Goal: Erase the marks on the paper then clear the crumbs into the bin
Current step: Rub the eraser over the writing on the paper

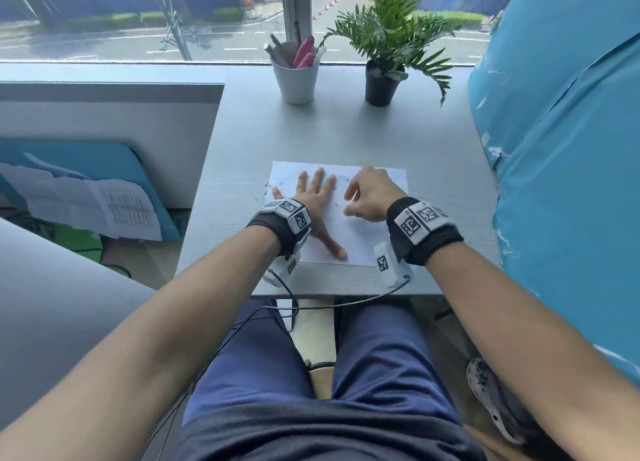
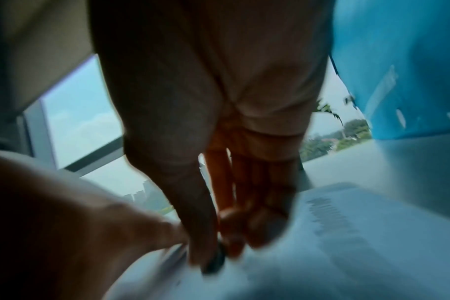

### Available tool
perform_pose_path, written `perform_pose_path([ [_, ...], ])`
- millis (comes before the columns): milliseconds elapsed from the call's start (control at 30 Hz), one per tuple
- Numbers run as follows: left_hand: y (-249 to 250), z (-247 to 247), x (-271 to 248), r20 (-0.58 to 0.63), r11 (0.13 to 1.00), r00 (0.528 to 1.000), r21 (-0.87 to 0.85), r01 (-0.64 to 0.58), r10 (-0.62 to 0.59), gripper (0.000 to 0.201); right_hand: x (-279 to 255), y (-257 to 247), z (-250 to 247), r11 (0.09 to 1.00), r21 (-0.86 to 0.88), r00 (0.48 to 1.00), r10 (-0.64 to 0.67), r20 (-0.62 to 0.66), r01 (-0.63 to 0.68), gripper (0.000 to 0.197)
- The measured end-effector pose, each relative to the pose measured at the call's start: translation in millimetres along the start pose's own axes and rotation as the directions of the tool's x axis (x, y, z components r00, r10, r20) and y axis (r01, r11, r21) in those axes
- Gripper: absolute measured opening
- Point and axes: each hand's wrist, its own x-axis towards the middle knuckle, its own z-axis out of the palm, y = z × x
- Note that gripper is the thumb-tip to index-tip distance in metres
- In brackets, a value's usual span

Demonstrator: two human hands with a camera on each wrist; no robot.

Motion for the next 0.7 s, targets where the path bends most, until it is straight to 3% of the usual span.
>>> perform_pose_path([
  [133,-2.9,-3.0,0.3,-0.079,0.993,0.99,-0.027,0.112,-0.114,0.159,-28.6,5.1,16.4,0.991,-0.066,0.988,0.125,0.095,-0.119,0.025],
  [267,-6.7,-9.4,-7.0,-0.219,0.976,0.965,0.127,0.175,-0.144,0.122,-23.6,-2.2,13.8,0.986,-0.071,0.982,0.16,0.101,-0.153,0.018],
  [367,-15.5,-10.0,-16.6,-0.249,0.964,0.96,0.196,0.181,-0.13,0.093,-9.4,-8.0,4.1,0.982,-0.122,0.984,0.155,0.083,-0.145,0.01],
  [533,-25.6,-5.5,-33.9,-0.268,0.98,0.963,0.184,0.078,-0.026,0.063,18.5,-13.5,-2.7,0.962,-0.217,0.981,0.181,0.067,-0.162,0.028],
  [700,-20.7,-0.1,-45.9,-0.195,0.989,0.975,0.118,-0.085,0.107,0.056,41.2,-17.9,0.4,0.951,-0.297,0.988,0.115,0.1,-0.081,0.036],
])
